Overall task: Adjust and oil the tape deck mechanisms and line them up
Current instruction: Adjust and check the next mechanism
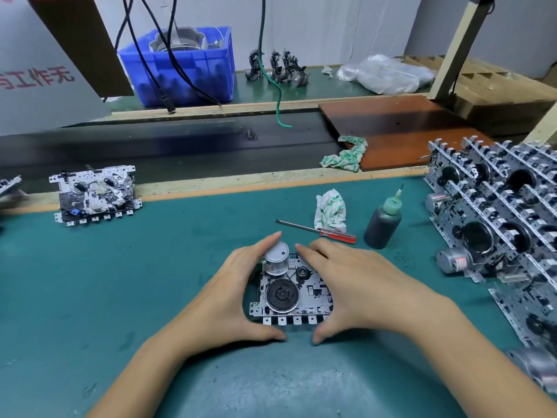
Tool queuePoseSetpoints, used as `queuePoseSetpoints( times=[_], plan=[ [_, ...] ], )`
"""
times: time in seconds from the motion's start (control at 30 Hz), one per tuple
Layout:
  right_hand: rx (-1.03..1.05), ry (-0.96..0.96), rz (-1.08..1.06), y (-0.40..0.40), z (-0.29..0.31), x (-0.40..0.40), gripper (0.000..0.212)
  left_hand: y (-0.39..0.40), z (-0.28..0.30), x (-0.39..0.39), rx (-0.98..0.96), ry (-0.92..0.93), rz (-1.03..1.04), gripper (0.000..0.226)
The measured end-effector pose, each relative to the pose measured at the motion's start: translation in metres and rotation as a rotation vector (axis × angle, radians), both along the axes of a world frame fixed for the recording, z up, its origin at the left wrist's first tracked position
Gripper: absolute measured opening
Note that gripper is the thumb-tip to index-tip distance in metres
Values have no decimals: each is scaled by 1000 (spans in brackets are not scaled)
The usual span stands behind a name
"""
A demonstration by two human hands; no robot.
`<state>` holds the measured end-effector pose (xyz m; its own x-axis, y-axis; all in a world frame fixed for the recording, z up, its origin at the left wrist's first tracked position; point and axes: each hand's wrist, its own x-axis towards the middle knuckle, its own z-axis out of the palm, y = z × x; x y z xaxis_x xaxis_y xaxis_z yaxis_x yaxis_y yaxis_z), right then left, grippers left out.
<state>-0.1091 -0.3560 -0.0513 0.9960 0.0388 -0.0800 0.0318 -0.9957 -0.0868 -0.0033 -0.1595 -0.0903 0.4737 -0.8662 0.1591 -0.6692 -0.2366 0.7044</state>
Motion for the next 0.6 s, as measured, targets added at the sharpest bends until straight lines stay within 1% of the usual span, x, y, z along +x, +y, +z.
queuePoseSetpoints(
  times=[0.07, 0.13, 0.17, 0.2, 0.23, 0.27, 0.3, 0.33, 0.37, 0.4, 0.43, 0.47, 0.5, 0.53, 0.57, 0.6],
  plan=[
    [-119, -37, 23, 5, 6, 4, 104, -1, -1, 0, -14, -28, 22, 115],
    [-196, -71, 32, 9, 11, 5, 94, -1, 0, 1, -21, -27, 60, 120],
    [-184, -86, 26, 9, 13, 3, 94, 0, 0, 2, -27, 19, 89, 124],
    [-135, -98, 12, 8, 15, 1, 95, 1, 2, 3, -42, 104, 120, 128],
    [-40, -89, -16, 6, 19, 0, 93, 3, 4, 5, -69, 211, 139, 128],
    [131, -68, -64, 5, 26, -3, 90, 3, 8, 5, -113, 336, 128, 124],
    [386, -35, -118, 5, 31, -2, 82, 3, 12, 4, -172, 478, 78, 117],
    [687, 16, -132, 4, 34, -3, 66, 1, 16, 0, -249, 668, -3, 111],
    [968, 87, -96, 6, 34, -4, 46, -1, 17, -6, -314, 896, -68, 113],
    [1225, 160, -68, 11, 33, -6, 32, -6, 18, -11, -345, 1157, -78, 119],
    [1450, 243, -73, 16, 31, -9, 32, -11, 18, -15, -363, 1354, -69, 119],
    [1639, 352, -99, 24, 30, -13, 54, -17, 18, -21, -401, 1481, -77, 115],
    [1762, 416, -122, 30, 24, -16, 88, -22, 17, -25, -445, 1521, -91, 107],
    [1842, 428, -131, 33, 18, -18, 113, -26, 19, -29, -490, 1565, -96, 102],
    [1915, 413, -135, 38, 13, -19, 121, -27, 19, -32, -506, 1579, -110, 103],
    [1979, 380, -117, 40, 8, -18, 105, -29, 20, -33, -522, 1580, -114, 107]
  ],
)
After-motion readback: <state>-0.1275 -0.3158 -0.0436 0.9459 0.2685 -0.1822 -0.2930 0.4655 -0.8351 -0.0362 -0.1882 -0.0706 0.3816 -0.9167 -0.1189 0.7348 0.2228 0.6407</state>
